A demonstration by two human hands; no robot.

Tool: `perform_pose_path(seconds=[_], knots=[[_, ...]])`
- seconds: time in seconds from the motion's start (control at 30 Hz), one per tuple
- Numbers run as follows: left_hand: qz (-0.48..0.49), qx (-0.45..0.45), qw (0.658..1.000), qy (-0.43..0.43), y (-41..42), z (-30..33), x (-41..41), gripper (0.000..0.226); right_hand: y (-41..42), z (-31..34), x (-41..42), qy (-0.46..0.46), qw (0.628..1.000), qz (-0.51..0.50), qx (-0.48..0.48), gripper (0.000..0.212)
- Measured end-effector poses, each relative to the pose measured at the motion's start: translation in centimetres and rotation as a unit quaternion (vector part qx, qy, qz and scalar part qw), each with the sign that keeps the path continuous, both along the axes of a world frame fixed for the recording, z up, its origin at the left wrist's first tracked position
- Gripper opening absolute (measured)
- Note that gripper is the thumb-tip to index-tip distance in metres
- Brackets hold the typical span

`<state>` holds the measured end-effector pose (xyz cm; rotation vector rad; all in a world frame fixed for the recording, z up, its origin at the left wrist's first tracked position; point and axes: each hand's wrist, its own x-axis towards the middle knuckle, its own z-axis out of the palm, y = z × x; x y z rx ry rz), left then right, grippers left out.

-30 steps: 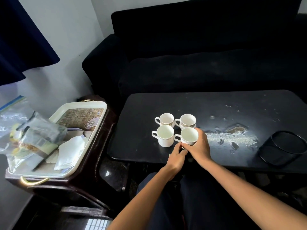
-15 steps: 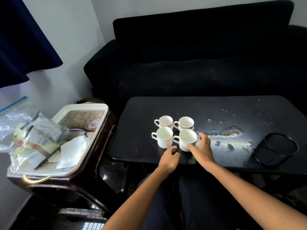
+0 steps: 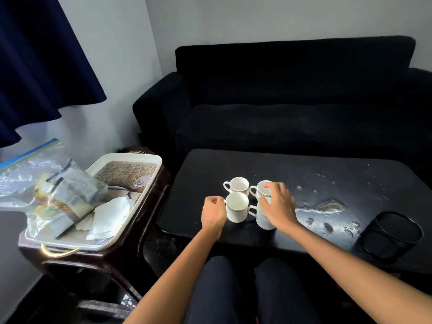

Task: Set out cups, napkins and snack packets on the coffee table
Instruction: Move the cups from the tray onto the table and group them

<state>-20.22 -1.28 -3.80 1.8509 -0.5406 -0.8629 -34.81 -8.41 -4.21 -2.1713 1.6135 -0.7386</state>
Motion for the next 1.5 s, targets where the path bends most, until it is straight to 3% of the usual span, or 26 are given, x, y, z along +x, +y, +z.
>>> perform_pose_path(seconds=[0.3,0.4,0.57,0.83,1.17,1.5], knots=[[-0.101,0.049,0.994,-0.012,-4.0,-0.3,3.2,0.034,-4.7,-0.5,3.7,0.145,0.985,0.084,0.035,0.048],[-0.13,0.074,0.988,-0.023,-5.5,-1.0,4.0,0.022,-6.3,-1.1,4.5,0.171,0.979,0.098,0.052,0.056],[-0.181,0.094,0.979,0.004,-7.7,-1.6,5.1,0.02,-8.5,-2.4,5.2,0.196,0.969,0.116,0.094,0.065],[-0.31,0.096,0.944,0.06,-9.3,-3.0,5.9,0.024,-9.8,-3.3,5.2,0.207,0.961,0.149,0.105,0.061],[-0.333,0.045,0.939,0.068,-10.4,-3.8,6.7,0.034,-11.8,-3.1,6.3,0.181,0.965,0.143,0.127,0.056],[-0.367,0.053,0.929,0.015,-14.3,-4.2,6.4,0.058,-16.8,-4.1,6.9,0.035,0.965,0.128,0.228,0.051]])
